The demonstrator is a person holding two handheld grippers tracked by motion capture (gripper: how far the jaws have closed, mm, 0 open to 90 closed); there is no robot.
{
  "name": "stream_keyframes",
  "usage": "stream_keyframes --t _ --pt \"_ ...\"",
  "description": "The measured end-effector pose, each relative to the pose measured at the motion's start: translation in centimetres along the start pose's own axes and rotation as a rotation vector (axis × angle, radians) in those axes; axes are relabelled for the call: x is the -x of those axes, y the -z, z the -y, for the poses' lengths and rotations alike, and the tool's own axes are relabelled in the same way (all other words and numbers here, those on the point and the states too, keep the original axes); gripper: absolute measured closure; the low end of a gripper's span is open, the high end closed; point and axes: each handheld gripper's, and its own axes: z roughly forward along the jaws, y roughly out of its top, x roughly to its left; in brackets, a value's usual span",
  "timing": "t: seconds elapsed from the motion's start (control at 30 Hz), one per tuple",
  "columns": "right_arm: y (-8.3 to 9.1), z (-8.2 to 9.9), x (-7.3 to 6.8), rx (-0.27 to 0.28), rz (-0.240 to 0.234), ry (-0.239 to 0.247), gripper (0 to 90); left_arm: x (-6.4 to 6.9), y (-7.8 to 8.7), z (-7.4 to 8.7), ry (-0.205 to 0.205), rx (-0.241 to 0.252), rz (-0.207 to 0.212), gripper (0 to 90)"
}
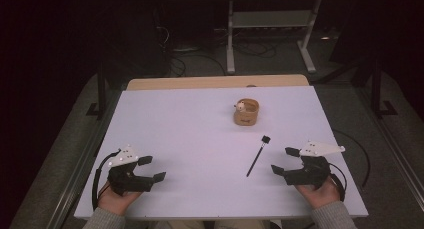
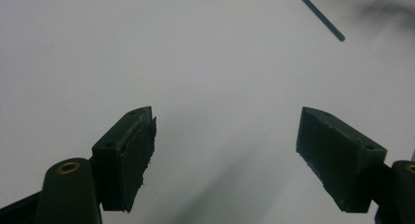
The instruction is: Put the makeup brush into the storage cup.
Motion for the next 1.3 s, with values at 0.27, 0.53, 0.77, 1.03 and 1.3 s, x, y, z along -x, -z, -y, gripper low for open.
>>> stream_keyframes --t 0.27,0.53,0.77,1.03,1.3 --pt "-0.1 0.0 -0.1 -0.009 0.003 0.004 17.9 0.0 0.0 0.0 -0.002 -0.002 0.001 21.5" --pt "-0.2 0.0 -0.2 -0.015 0.006 0.005 18.0 0.0 0.0 0.0 -0.004 -0.002 0.001 21.5" --pt "-0.3 0.0 -0.2 -0.019 0.004 0.009 18.3 0.1 0.0 -0.1 -0.006 -0.001 0.001 21.6" --pt "-0.4 0.1 -0.2 -0.024 0.005 0.011 18.4 0.1 -0.1 -0.1 -0.002 0.0 0.005 21.6" --pt "-0.3 0.2 -0.1 -0.028 0.007 -0.005 18.5 0.9 -0.6 -1.0 -0.009 0.017 0.028 21.5"
